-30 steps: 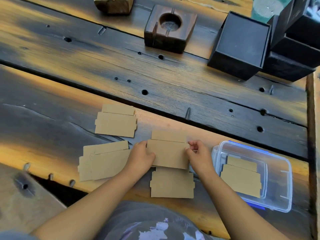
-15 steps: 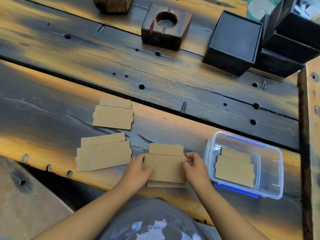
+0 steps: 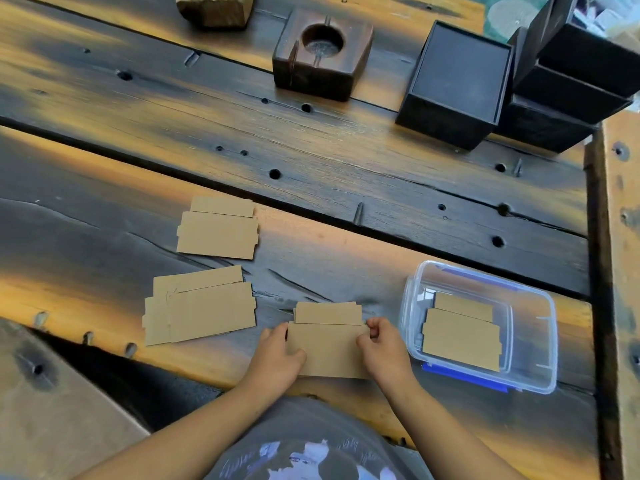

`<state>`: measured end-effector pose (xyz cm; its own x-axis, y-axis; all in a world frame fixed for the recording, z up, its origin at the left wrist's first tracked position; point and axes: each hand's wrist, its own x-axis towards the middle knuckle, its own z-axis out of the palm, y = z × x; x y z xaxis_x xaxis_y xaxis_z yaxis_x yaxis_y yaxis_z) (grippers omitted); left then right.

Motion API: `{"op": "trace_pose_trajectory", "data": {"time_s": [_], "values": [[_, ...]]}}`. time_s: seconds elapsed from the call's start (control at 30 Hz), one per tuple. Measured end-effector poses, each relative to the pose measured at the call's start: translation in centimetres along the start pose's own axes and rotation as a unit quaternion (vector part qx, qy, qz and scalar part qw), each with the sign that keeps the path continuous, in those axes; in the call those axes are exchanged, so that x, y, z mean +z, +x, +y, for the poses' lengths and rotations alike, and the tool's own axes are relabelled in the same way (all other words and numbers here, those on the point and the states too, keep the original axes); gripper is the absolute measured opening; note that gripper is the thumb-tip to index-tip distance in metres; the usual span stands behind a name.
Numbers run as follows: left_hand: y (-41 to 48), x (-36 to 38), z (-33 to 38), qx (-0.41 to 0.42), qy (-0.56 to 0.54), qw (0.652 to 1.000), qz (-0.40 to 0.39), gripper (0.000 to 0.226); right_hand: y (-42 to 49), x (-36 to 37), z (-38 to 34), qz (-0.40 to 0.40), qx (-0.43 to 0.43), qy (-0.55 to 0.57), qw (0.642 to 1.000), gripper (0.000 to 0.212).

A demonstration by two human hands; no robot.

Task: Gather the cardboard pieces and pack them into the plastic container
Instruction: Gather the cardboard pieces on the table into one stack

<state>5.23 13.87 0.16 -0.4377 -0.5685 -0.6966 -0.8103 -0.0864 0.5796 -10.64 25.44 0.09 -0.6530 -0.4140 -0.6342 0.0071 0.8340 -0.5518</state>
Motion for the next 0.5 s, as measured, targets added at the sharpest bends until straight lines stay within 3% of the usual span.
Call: {"op": "trace_pose_trajectory", "data": {"time_s": [0.5], "values": [[0.93,-0.18,-0.07,-0.038,0.013,0.999,0.000,0.029,0.20,-0.21,0.30,-0.013,-0.008,-0.042,0.999,0.019]]}}
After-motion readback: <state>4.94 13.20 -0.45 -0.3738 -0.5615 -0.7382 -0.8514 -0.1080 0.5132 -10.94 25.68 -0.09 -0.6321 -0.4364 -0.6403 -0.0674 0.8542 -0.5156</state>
